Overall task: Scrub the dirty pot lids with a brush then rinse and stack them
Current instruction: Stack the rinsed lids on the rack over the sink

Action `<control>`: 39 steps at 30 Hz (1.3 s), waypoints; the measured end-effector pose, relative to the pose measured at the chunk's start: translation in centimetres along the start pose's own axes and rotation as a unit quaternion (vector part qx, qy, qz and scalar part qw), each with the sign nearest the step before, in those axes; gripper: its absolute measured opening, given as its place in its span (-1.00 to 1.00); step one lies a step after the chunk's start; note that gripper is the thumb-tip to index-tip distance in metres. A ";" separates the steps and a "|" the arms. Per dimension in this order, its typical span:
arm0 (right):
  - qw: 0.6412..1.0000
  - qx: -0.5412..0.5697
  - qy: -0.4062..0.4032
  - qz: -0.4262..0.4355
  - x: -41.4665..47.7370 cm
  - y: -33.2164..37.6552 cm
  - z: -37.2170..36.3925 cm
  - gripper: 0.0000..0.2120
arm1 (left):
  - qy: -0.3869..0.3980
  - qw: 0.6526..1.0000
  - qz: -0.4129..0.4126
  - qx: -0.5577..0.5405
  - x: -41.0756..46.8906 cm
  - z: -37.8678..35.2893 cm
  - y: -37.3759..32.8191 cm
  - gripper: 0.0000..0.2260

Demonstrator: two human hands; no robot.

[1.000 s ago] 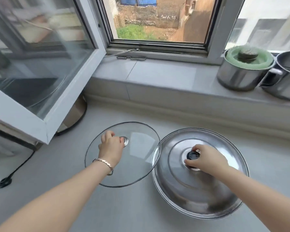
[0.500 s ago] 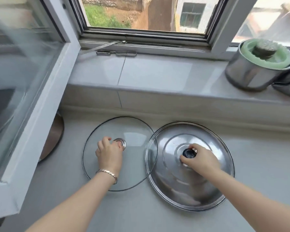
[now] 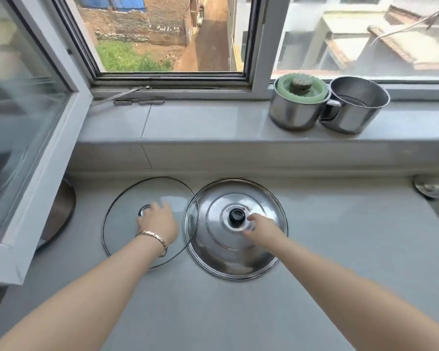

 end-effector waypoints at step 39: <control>0.968 -0.070 -0.177 -0.166 -23.6 -56.4 50.6 -0.77 | -0.048 0.920 -0.386 -0.051 -33.5 12.7 -77.4 -0.71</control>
Point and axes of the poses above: each hand's wrist, its own x-axis towards the middle knuckle, its own z-axis out of the back of the hand, y = z × x, the point moved 7 cm from there along x, towards the middle knuckle, and after that the axes turned 10 degrees about x, right-handed, at the moved point
